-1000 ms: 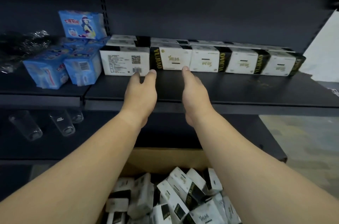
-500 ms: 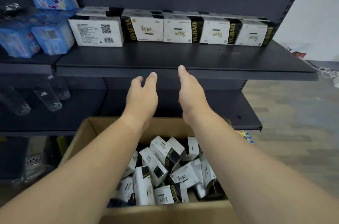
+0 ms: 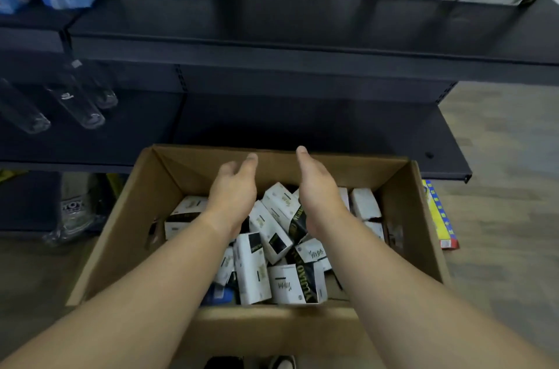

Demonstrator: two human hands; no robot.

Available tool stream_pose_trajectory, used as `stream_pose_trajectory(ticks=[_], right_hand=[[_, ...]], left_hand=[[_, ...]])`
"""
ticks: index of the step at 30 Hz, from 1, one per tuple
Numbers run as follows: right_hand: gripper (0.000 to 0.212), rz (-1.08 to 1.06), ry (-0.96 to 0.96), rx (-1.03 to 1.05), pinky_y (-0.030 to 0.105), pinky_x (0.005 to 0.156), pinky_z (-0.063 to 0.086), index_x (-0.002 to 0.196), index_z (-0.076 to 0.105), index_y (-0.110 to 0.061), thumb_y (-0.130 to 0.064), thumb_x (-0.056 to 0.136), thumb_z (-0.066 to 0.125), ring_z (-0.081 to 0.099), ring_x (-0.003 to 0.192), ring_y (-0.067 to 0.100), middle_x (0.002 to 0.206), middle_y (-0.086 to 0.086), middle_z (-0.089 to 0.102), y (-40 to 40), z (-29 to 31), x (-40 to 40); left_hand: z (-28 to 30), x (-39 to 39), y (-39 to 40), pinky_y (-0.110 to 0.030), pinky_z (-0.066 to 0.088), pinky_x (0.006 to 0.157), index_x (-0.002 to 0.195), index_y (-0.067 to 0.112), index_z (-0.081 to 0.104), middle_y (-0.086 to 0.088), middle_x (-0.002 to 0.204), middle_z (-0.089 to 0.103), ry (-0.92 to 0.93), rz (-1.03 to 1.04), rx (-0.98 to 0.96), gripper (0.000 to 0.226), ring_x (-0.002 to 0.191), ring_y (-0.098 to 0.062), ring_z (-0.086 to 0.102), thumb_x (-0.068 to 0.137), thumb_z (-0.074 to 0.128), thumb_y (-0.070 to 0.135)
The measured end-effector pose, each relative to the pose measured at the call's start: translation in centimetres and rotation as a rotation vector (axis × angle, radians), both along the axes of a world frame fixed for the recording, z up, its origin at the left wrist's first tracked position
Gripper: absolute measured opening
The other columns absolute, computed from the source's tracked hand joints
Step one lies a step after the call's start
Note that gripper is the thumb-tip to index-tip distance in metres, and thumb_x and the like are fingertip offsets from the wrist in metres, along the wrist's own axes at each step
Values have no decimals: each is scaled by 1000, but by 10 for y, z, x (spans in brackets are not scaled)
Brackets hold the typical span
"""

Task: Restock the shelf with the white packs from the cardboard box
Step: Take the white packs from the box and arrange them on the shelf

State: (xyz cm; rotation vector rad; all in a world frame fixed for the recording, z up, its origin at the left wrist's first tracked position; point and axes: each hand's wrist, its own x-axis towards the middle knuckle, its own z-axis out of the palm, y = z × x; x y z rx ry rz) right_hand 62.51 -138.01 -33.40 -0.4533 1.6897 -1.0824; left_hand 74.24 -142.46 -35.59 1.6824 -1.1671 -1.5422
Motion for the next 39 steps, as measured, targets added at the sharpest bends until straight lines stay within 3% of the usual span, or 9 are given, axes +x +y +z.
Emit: stream_pose_trajectory(ticks=[6, 13, 16, 19, 22, 25, 33, 36, 39], right_hand=[[60, -29, -45, 176, 35, 98, 29, 149, 38, -28, -59, 97, 42, 37, 138, 21, 151, -4, 41, -6, -56, 14], [62, -67, -115, 345, 39, 106, 32, 148, 39, -27, -59, 96, 43, 42, 132, 22, 148, -4, 44, -9, -113, 23], [51, -100, -147, 439, 39, 103, 39, 137, 48, -25, -57, 97, 43, 50, 107, 18, 117, -9, 57, -5, -135, 25], [37, -106, -171, 580, 34, 81, 41, 118, 50, -24, -55, 100, 40, 49, 78, 15, 87, -7, 50, 1, -146, 29], [50, -100, -267, 688, 37, 83, 45, 139, 46, -21, -54, 103, 33, 56, 93, 23, 114, 8, 57, 5, -161, 36], [63, -120, -311, 747, 44, 108, 34, 152, 32, -17, -55, 103, 31, 40, 136, 32, 152, 11, 41, 8, -177, 43], [64, -114, -336, 845, 48, 103, 38, 153, 31, -18, -57, 102, 29, 40, 136, 35, 153, 13, 39, 1, -199, 44], [58, -112, -355, 848, 43, 81, 42, 147, 40, -14, -51, 105, 29, 56, 112, 29, 124, 13, 58, 2, -205, 41], [51, -142, -352, 858, 43, 77, 46, 141, 46, -12, -46, 106, 30, 51, 88, 17, 92, -2, 52, 0, -209, 37]], left_hand=[[-57, 7, -14, -44, 29, 113, 150, 23, 29, 1, 152, 38, -85, -83, 144, 77, 138, -22, 37, 88, 44, 66], [-109, 8, -31, -35, 39, 98, 135, 11, 48, -1, 134, 51, -176, -217, 194, 64, 116, -19, 49, 92, 43, 59], [-130, 7, -34, -35, 40, 93, 139, 16, 45, 2, 133, 51, -230, -278, 265, 63, 114, -18, 49, 94, 41, 60], [-148, 7, -37, -32, 43, 90, 142, 16, 44, 1, 132, 52, -286, -343, 314, 64, 111, -18, 52, 95, 41, 60], [-160, 6, -38, -26, 35, 63, 137, 16, 46, 2, 113, 52, -325, -403, 347, 58, 84, -9, 49, 97, 40, 57], [-175, 5, -40, -27, 34, 74, 134, 15, 47, 1, 106, 54, -367, -453, 368, 55, 84, -13, 46, 98, 39, 55], [-201, 4, -42, -32, 42, 78, 121, 15, 55, 0, 98, 60, -415, -557, 413, 52, 87, -15, 57, 94, 43, 58], [-204, 4, -38, -29, 36, 73, 115, 18, 51, 9, 85, 51, -451, -593, 411, 42, 75, -5, 48, 96, 42, 55], [-205, 5, -36, -27, 35, 72, 123, 16, 52, 10, 83, 49, -457, -612, 399, 44, 73, -7, 46, 97, 44, 51]])
